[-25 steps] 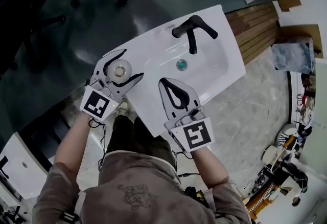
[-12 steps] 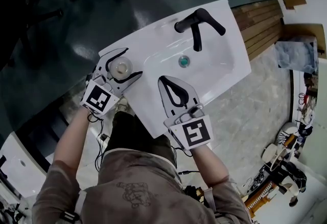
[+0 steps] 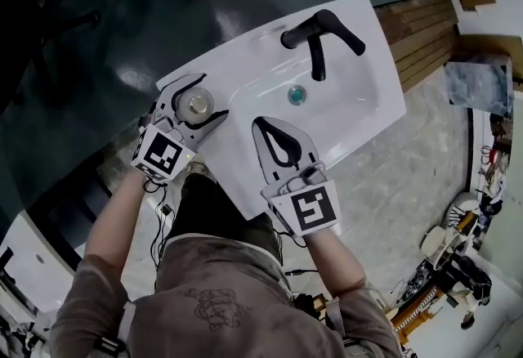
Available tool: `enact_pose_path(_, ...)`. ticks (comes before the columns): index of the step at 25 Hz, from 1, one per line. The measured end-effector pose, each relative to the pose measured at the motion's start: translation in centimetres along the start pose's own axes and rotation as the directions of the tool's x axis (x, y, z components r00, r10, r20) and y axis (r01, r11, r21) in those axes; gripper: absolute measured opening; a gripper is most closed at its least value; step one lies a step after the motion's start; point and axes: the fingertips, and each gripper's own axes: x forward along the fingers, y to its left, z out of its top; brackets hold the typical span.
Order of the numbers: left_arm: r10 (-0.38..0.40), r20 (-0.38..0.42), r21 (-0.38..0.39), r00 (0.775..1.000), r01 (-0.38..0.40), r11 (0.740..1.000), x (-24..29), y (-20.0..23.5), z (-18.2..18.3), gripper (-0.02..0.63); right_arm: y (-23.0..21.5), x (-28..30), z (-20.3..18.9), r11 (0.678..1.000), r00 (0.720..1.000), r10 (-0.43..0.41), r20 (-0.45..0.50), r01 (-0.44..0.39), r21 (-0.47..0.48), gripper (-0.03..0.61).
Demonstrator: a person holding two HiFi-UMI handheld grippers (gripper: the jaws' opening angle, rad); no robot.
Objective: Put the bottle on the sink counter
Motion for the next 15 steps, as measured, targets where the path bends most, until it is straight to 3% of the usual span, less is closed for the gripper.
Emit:
enact_pose_path(5, 0.064, -0.032, -0.046, 0.997, -0.066, 0.997, 0.2, 0.9, -0.2, 0.344, 0.3, 0.3, 0.3, 0.999, 1.000, 0.017, 0.024, -0.017, 0.031, 0.029)
enact_pose_path(9, 0.167, -0.089, -0.029, 0.982, -0.171, 0.985, 0.8, 1.4, -0.6, 0.344, 0.4, 0.5, 0.4, 0.999, 1.000, 0.023, 0.018, -0.024, 0.044, 0.029)
enact_pose_path(15, 0.226, -0.146, -0.045, 0.963, -0.235, 0.971, 0.9, 1.6, -1.1, 0.344, -0.2, 0.2, 0.7, 0.998, 1.000, 0.019, 0.016, -0.020, 0.052, 0.029)
